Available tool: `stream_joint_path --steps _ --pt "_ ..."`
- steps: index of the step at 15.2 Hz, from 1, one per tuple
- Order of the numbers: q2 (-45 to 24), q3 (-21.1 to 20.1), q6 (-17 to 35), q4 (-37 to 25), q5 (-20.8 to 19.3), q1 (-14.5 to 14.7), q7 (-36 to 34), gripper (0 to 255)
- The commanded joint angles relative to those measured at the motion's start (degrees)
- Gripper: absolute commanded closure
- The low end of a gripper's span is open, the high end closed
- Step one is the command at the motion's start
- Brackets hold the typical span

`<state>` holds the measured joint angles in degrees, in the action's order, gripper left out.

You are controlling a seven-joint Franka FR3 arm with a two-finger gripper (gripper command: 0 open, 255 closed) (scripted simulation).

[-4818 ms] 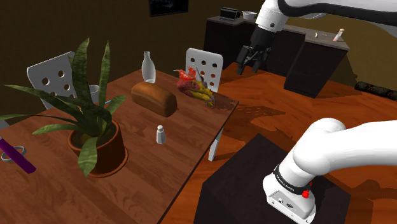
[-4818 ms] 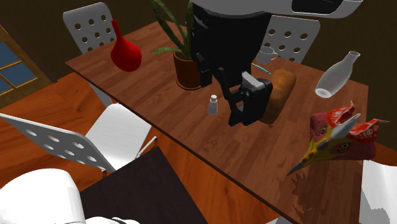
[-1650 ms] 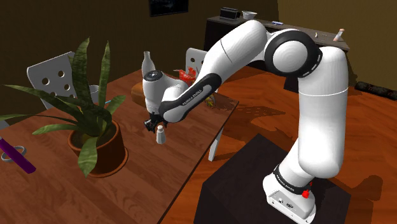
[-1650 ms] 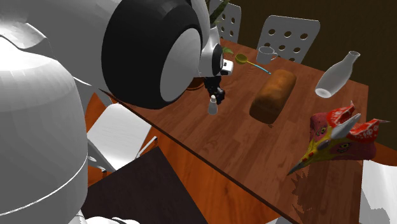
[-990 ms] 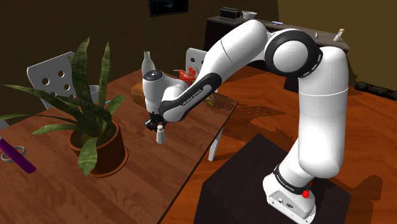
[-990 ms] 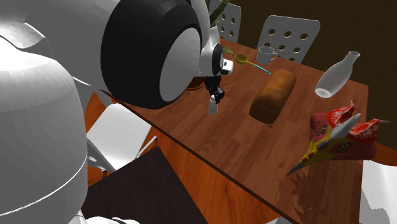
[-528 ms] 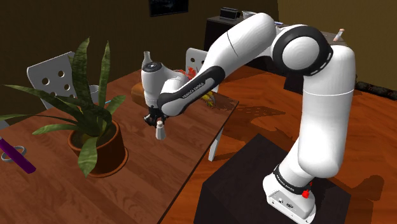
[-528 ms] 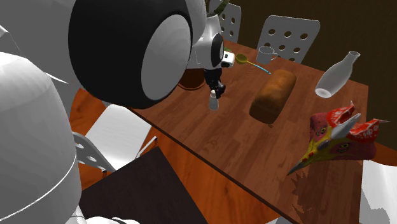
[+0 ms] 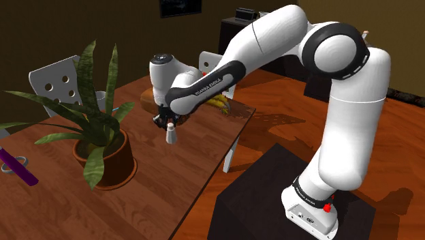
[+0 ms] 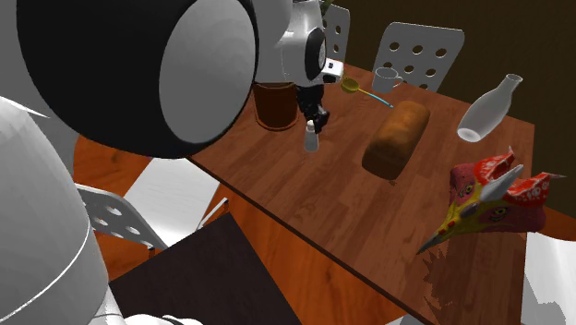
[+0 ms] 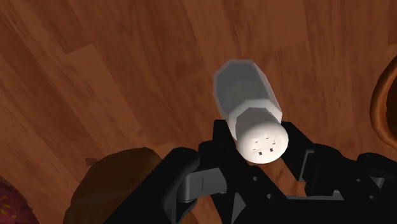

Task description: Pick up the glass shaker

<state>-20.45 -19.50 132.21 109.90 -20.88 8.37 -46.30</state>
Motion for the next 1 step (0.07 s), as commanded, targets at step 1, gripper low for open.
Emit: stream_joint_path --steps 1 --pt "0.24 -0.08 -0.33 -0.10 0.18 -0.05 0.16 255"
